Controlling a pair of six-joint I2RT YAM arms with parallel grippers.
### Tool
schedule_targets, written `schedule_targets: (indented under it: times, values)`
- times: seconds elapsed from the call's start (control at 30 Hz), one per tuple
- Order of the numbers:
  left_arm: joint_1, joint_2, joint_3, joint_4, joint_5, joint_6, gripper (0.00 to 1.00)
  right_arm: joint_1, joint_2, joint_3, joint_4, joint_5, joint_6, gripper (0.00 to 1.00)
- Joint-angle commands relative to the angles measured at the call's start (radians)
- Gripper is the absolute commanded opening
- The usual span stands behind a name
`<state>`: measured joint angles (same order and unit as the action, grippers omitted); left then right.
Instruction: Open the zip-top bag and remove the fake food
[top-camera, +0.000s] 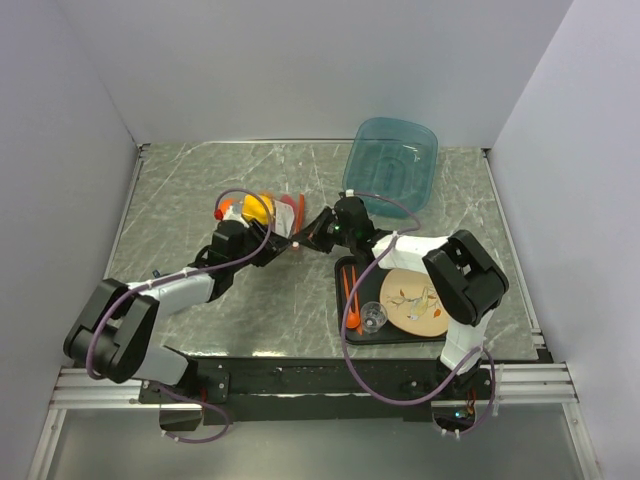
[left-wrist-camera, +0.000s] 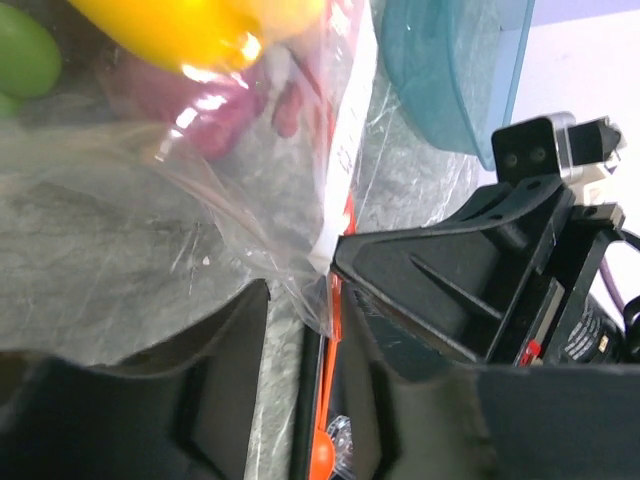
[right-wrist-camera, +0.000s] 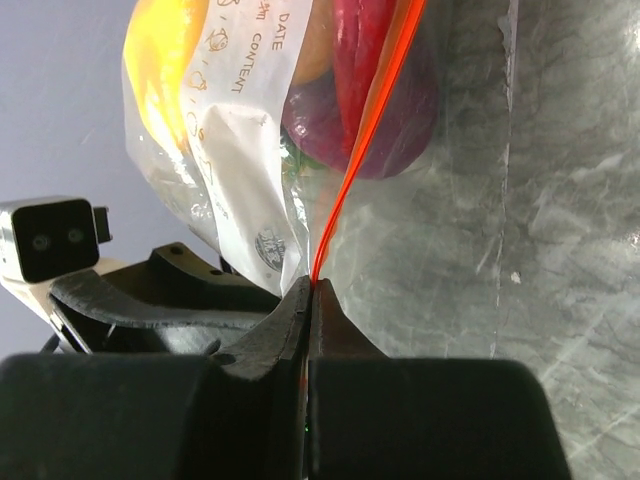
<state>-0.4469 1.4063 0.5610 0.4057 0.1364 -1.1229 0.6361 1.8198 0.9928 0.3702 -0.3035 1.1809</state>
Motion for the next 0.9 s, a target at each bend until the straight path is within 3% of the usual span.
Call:
schedule_targets:
  times: [0.0,0.13,0.2,0.23,0.37,0.87]
  values:
    - [-0.003,0.026,0.034,0.056,-0.001,0.003,0.32,0.002,-0.047,-0.005,-0.002,-0.032,-0.023,0.01]
    - [-0.003,0.045,0.034,0.070,0.003,0.003,0.11,0.002,-0.054,-0.025,0.010,-0.032,-0.017,0.03]
    - [-0.003,0.056,0.034,0.085,0.008,0.003,0.03,0.000,-0.059,-0.031,0.018,-0.037,-0.015,0.10]
    - [-0.003,0.060,0.036,0.088,0.014,0.005,0.01,0.002,-0.063,-0.037,0.024,-0.039,-0.010,0.22]
    - [-0.003,0.077,0.043,0.110,0.031,0.002,0.01,-0.001,-0.089,-0.062,0.032,-0.040,-0.010,0.45]
    - [-0.006,0.089,0.080,0.078,0.043,0.018,0.01,-0.019,-0.054,-0.148,0.180,-0.094,0.086,0.43]
